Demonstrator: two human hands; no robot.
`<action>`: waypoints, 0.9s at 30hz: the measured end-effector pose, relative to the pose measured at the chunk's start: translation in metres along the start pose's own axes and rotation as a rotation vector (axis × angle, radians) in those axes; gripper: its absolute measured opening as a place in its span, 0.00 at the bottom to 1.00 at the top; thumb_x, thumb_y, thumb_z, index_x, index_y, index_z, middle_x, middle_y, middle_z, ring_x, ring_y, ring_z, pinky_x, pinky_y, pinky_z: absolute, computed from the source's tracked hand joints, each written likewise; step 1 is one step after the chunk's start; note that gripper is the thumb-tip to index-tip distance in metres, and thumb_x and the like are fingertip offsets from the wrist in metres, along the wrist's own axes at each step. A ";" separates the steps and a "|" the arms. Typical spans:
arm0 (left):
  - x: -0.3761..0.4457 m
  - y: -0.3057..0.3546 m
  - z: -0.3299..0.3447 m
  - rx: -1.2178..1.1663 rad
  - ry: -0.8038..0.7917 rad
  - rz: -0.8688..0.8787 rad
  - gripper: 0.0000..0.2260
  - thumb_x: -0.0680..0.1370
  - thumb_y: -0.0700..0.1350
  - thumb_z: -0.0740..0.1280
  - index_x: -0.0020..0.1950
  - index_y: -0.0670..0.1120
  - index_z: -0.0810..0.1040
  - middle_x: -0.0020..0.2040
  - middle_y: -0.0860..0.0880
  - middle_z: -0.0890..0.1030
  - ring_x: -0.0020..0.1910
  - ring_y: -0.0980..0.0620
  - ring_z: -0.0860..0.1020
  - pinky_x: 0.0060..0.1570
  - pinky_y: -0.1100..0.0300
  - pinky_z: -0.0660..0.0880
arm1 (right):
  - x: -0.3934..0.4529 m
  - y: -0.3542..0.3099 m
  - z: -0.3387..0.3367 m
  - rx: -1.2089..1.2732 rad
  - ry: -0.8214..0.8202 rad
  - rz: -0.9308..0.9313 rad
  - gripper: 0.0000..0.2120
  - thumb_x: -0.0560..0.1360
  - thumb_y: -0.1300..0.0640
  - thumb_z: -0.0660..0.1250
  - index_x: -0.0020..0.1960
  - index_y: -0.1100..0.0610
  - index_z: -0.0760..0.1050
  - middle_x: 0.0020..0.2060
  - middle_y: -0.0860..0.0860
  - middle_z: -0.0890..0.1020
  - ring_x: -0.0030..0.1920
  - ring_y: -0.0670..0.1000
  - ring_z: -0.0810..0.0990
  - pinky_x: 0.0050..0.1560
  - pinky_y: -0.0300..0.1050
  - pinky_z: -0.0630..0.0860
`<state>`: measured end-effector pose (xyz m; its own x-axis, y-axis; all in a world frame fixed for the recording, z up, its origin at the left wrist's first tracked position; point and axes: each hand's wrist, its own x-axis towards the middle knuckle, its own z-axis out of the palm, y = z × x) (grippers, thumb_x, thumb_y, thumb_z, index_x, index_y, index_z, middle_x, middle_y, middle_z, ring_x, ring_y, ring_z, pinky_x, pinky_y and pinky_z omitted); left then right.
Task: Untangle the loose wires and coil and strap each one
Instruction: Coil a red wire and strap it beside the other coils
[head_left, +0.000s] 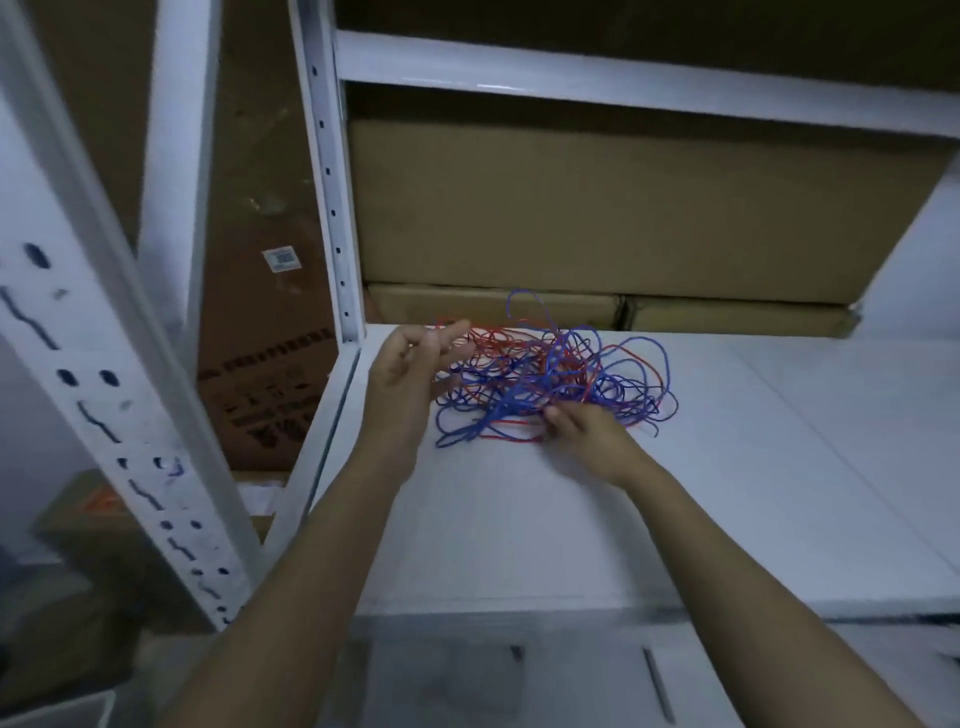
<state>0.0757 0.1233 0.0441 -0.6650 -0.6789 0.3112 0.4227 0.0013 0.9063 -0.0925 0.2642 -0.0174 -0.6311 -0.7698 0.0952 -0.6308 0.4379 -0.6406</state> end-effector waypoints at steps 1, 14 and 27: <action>0.000 0.002 0.002 -0.002 0.002 -0.015 0.10 0.83 0.41 0.57 0.41 0.46 0.67 0.53 0.53 0.82 0.43 0.59 0.83 0.40 0.67 0.77 | 0.001 -0.010 -0.005 0.169 0.113 0.007 0.14 0.83 0.56 0.56 0.45 0.59 0.77 0.40 0.54 0.81 0.44 0.53 0.78 0.48 0.45 0.71; 0.011 0.041 0.059 0.126 -0.129 -0.010 0.07 0.84 0.40 0.55 0.53 0.46 0.73 0.37 0.54 0.85 0.26 0.59 0.77 0.34 0.64 0.74 | 0.020 -0.085 -0.095 1.378 0.637 0.169 0.16 0.84 0.52 0.46 0.47 0.57 0.69 0.40 0.56 0.80 0.42 0.52 0.81 0.47 0.46 0.77; 0.014 0.099 0.115 0.138 -0.053 0.068 0.06 0.84 0.43 0.55 0.53 0.46 0.71 0.41 0.50 0.86 0.29 0.56 0.79 0.54 0.53 0.73 | -0.002 -0.123 -0.184 0.881 0.672 -0.093 0.14 0.83 0.51 0.53 0.49 0.54 0.76 0.34 0.50 0.81 0.37 0.48 0.80 0.42 0.40 0.76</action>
<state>0.0377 0.1980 0.1715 -0.6710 -0.6341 0.3843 0.3817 0.1490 0.9122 -0.0968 0.2975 0.2011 -0.8826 -0.2571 0.3936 -0.3156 -0.2965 -0.9014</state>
